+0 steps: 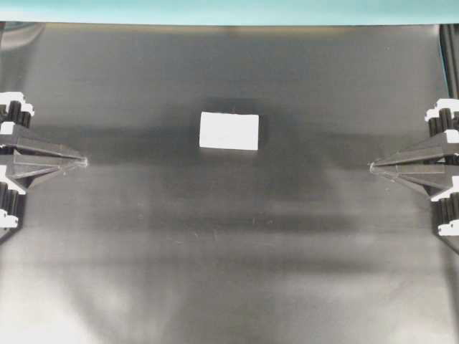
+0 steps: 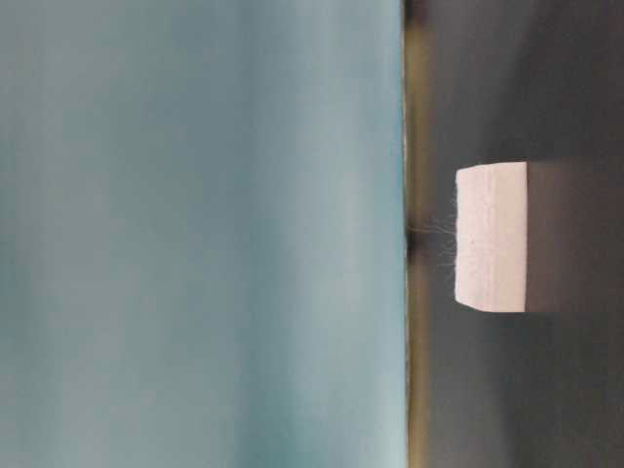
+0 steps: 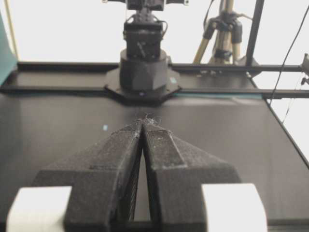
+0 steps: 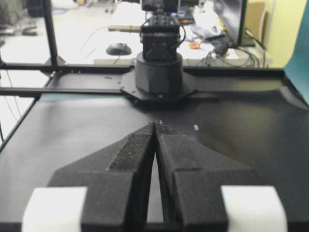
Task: Push the sponge with the left arm to wipe the table.
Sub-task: 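Move the left gripper rightward toward the white sponge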
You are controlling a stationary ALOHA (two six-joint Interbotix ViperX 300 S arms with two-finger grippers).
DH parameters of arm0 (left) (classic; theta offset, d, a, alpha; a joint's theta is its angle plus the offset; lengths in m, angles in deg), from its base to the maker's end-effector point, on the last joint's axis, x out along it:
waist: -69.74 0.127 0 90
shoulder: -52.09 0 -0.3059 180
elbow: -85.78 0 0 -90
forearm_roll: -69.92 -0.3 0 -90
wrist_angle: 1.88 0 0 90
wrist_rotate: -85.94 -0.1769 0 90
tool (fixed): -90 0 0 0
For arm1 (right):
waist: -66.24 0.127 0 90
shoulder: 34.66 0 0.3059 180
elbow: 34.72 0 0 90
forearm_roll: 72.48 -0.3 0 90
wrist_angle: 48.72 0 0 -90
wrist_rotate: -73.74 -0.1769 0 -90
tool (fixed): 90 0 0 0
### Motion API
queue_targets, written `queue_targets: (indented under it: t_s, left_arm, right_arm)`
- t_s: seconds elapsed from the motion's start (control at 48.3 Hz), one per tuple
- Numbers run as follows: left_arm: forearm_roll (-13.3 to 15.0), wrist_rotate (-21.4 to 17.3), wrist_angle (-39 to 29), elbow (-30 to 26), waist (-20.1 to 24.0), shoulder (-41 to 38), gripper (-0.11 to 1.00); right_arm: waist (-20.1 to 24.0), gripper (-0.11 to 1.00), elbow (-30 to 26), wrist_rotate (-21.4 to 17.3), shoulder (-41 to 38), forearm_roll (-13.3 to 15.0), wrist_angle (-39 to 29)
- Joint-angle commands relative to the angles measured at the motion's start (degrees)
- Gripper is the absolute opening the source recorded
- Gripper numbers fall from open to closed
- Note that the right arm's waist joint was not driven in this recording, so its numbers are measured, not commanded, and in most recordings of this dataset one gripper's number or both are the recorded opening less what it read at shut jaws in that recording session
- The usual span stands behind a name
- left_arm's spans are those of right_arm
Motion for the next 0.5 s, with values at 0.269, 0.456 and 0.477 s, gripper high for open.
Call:
queue_targets:
  t_s: [0.269, 0.456, 0.477]
  left_arm:
    - [-2.4, 8.3, 0.4, -4.3, 3.6, -14.3, 0.0]
    - [-2.4, 10.7, 0.2, -9.4, 6.2, -25.9, 0.0]
    - [-2.4, 10.7, 0.3, -10.1, 6.2, -27.2, 0.0]
  right_arm:
    - [0.0, 0.0, 1.4, 0.8, 0.2, -0.1, -1.1]
    - [0.0, 0.0, 1.7, 0.8, 0.2, -0.1, -1.8]
    - [0.0, 0.0, 1.7, 0.8, 0.2, -0.1, -1.8]
